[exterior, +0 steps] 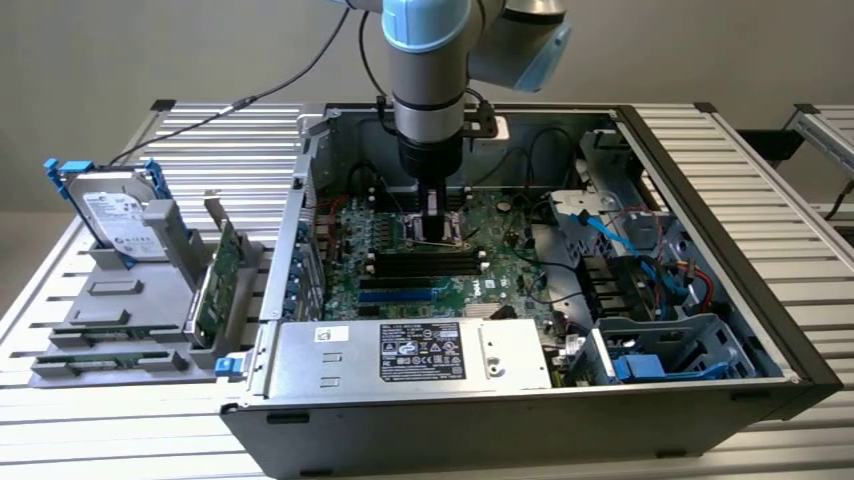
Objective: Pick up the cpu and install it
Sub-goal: 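Place the cpu into insertion slot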
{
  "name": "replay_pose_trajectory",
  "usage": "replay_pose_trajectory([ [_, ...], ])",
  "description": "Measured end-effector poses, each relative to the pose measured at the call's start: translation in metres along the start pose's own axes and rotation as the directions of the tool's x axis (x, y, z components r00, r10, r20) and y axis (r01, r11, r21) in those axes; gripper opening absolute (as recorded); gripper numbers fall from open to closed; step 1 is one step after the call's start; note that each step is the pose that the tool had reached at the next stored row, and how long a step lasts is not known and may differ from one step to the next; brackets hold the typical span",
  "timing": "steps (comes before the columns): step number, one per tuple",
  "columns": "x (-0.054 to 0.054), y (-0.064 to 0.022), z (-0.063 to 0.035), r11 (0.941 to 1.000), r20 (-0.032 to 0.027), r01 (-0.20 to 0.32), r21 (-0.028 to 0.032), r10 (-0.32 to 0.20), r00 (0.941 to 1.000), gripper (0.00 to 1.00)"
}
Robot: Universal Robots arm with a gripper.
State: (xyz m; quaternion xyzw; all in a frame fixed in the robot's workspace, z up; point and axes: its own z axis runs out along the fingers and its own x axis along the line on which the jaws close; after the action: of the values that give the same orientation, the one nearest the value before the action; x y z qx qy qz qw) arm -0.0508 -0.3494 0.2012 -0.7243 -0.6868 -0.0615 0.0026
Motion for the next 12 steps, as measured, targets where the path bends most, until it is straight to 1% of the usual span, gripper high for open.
replay_pose_trajectory([
  [12, 0.0021, -0.0001, 0.0002, 1.0, -0.0001, 0.0, -0.0001, 0.0, 1.0, 0.63],
])
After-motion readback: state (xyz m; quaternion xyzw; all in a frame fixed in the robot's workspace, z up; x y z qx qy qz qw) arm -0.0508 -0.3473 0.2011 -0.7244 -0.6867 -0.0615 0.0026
